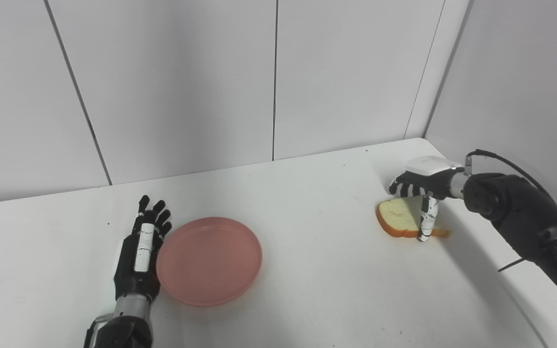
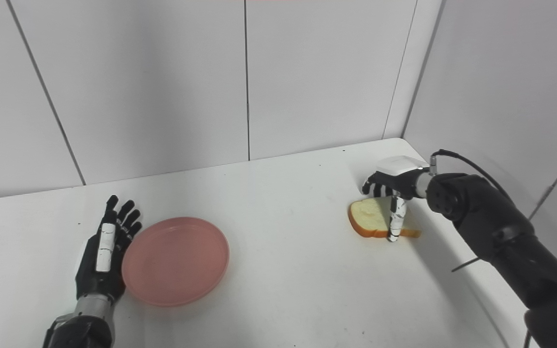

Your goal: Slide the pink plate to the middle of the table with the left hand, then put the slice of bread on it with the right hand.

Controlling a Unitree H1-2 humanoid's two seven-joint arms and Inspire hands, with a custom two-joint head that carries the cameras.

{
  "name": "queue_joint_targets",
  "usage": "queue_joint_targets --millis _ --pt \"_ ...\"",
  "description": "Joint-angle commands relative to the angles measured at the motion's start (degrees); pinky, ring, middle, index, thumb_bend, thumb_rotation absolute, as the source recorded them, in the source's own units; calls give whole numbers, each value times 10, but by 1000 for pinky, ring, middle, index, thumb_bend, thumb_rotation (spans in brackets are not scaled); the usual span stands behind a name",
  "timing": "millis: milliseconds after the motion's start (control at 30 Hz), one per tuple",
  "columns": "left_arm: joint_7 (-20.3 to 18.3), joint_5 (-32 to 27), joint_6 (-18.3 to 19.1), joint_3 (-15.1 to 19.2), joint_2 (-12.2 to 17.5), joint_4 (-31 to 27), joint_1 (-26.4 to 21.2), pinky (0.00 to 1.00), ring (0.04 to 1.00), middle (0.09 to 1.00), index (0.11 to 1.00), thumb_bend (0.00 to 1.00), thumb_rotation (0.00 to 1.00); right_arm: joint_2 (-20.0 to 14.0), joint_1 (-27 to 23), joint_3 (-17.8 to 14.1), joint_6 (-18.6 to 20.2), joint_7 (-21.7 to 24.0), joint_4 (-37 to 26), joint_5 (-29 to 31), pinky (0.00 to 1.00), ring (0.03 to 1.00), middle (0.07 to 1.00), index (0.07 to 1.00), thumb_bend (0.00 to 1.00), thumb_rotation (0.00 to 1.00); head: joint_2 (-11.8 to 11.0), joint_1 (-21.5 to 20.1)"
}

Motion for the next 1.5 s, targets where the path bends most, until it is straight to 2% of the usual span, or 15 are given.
queue_joint_targets --millis 0,167,367,533,633,767,867,933,1067,1200,1467 --pt "3 -1 31 2 3 17 21 944 935 942 1000 936 787 -12 3 8 -8 12 5 -2 507 584 663 721 946 89 0 1" --pt "3 -1 30 2 4 19 20 944 934 939 1000 935 786 -16 5 13 -17 6 -3 -3 523 587 653 680 920 125 0 1" --pt "2 -2 31 2 3 18 20 950 939 947 1000 936 787 -26 4 10 -53 -10 -20 6 484 546 599 608 895 140 1 1" --pt "3 0 29 2 3 23 18 946 939 948 1000 932 791 -35 2 -5 -59 -7 -59 15 516 579 616 616 869 166 0 2" --pt "3 -1 23 3 3 35 13 945 937 943 1000 936 789 -43 -3 -16 -47 10 -107 18 532 598 642 642 842 162 -2 2" --pt "1 -1 16 3 3 45 9 946 937 944 1000 943 791 -47 -14 -31 -77 11 -132 28 515 584 637 630 840 132 -3 3" --pt "4 1 15 2 2 47 8 934 933 940 1000 941 794 -44 -20 -37 -36 44 -183 20 505 581 642 632 842 118 -4 7" --pt "5 2 14 1 1 47 8 934 931 938 1000 931 797 -42 -22 -42 -24 57 -206 19 510 584 647 637 847 104 -4 12" --pt "8 4 16 0 -2 47 8 936 933 940 1000 924 800 -32 -31 -51 -27 67 -228 29 510 576 635 632 858 70 -5 19" --pt "14 9 18 -2 -6 44 10 908 930 941 1000 901 807 -19 -45 -54 -26 82 -244 36 513 584 640 642 862 120 -6 30" --pt "25 21 19 -8 -15 37 11 900 938 952 1000 858 824 15 -78 -47 -34 104 -260 46 491 583 645 641 863 126 -6 66"
